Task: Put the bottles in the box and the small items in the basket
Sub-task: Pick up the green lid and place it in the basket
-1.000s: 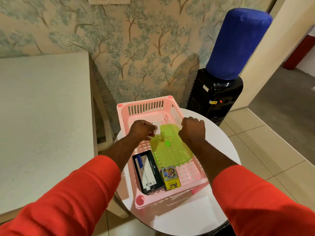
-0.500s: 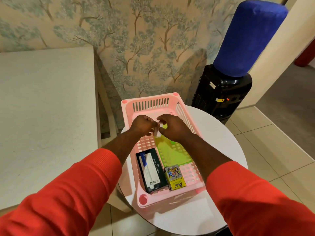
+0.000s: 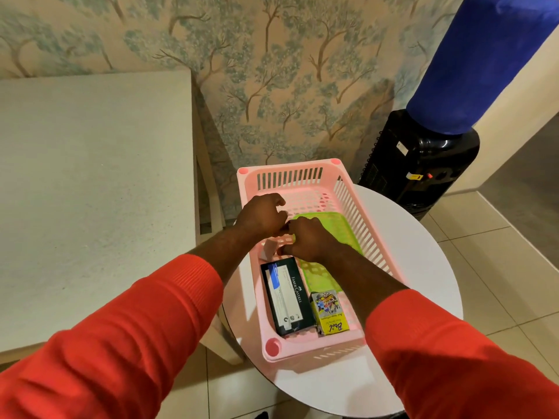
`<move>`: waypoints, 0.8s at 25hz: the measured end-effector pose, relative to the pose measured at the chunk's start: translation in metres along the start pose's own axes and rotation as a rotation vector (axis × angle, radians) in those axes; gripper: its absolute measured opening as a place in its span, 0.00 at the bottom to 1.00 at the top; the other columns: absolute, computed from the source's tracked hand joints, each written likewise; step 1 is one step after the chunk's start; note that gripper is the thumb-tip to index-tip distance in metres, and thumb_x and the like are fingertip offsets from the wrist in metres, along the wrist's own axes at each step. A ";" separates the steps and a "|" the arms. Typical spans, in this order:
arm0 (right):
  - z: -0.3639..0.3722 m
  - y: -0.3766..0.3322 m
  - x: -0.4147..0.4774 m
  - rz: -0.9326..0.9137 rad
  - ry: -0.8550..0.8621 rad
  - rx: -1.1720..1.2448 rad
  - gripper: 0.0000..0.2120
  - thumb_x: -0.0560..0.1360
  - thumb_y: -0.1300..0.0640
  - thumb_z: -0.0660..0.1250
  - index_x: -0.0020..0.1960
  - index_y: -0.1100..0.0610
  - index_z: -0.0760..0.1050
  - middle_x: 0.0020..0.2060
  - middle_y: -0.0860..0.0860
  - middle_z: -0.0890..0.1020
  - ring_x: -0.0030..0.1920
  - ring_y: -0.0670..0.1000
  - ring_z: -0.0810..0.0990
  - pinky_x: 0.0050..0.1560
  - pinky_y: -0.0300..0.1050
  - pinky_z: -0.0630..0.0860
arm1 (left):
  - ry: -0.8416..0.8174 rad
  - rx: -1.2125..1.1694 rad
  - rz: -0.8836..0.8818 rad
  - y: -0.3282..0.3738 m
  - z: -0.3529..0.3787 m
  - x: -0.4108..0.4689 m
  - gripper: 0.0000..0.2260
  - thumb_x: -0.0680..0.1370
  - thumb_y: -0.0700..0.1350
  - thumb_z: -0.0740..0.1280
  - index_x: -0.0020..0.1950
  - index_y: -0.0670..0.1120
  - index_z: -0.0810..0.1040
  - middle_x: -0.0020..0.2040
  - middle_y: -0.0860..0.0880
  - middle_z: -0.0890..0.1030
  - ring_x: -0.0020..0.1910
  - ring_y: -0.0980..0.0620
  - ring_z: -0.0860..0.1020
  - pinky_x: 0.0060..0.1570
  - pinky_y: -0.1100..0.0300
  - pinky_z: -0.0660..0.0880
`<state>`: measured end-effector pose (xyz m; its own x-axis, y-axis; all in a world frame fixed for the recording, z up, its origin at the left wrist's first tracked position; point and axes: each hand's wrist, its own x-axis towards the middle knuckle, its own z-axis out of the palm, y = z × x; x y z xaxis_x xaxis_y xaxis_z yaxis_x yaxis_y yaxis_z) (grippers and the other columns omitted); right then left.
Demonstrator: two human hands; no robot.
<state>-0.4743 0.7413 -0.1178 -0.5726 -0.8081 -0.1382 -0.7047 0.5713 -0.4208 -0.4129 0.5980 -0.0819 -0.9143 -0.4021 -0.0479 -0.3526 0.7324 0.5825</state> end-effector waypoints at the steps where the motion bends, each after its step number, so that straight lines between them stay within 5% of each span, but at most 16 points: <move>1: 0.002 -0.004 0.002 -0.015 -0.003 -0.043 0.20 0.73 0.44 0.75 0.62 0.48 0.82 0.59 0.49 0.84 0.62 0.56 0.78 0.62 0.51 0.67 | 0.002 0.033 0.009 -0.001 0.000 -0.002 0.18 0.78 0.48 0.69 0.67 0.47 0.78 0.67 0.47 0.80 0.65 0.45 0.77 0.63 0.54 0.74; 9: -0.001 -0.023 -0.005 -0.013 -0.019 -0.218 0.10 0.73 0.46 0.71 0.51 0.48 0.85 0.51 0.47 0.85 0.58 0.54 0.79 0.59 0.52 0.66 | 0.033 0.141 0.080 -0.021 -0.002 -0.015 0.23 0.78 0.54 0.68 0.71 0.47 0.75 0.71 0.44 0.75 0.72 0.42 0.70 0.76 0.44 0.59; 14: -0.005 -0.039 -0.024 0.037 0.019 -0.216 0.39 0.60 0.30 0.46 0.50 0.51 0.85 0.50 0.50 0.86 0.55 0.55 0.80 0.53 0.48 0.63 | 0.053 0.143 0.131 -0.023 -0.012 -0.033 0.23 0.79 0.53 0.67 0.72 0.46 0.75 0.71 0.43 0.76 0.73 0.43 0.69 0.73 0.46 0.62; 18: -0.004 -0.044 -0.047 0.082 0.166 -0.152 0.20 0.76 0.40 0.65 0.62 0.49 0.80 0.62 0.49 0.82 0.66 0.54 0.76 0.65 0.51 0.64 | 0.042 0.177 0.170 -0.024 -0.017 -0.060 0.25 0.79 0.55 0.67 0.74 0.45 0.73 0.71 0.43 0.75 0.71 0.42 0.70 0.70 0.46 0.64; 20: -0.001 -0.045 -0.064 0.081 0.230 -0.126 0.24 0.77 0.43 0.69 0.71 0.52 0.75 0.69 0.51 0.78 0.71 0.55 0.72 0.71 0.52 0.63 | 0.028 0.226 0.208 -0.024 -0.021 -0.075 0.27 0.80 0.56 0.66 0.75 0.44 0.71 0.73 0.43 0.74 0.73 0.42 0.69 0.72 0.44 0.62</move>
<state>-0.4062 0.7674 -0.0888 -0.6992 -0.7134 0.0462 -0.6910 0.6579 -0.2996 -0.3318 0.5987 -0.0756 -0.9668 -0.2433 0.0777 -0.1965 0.9030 0.3821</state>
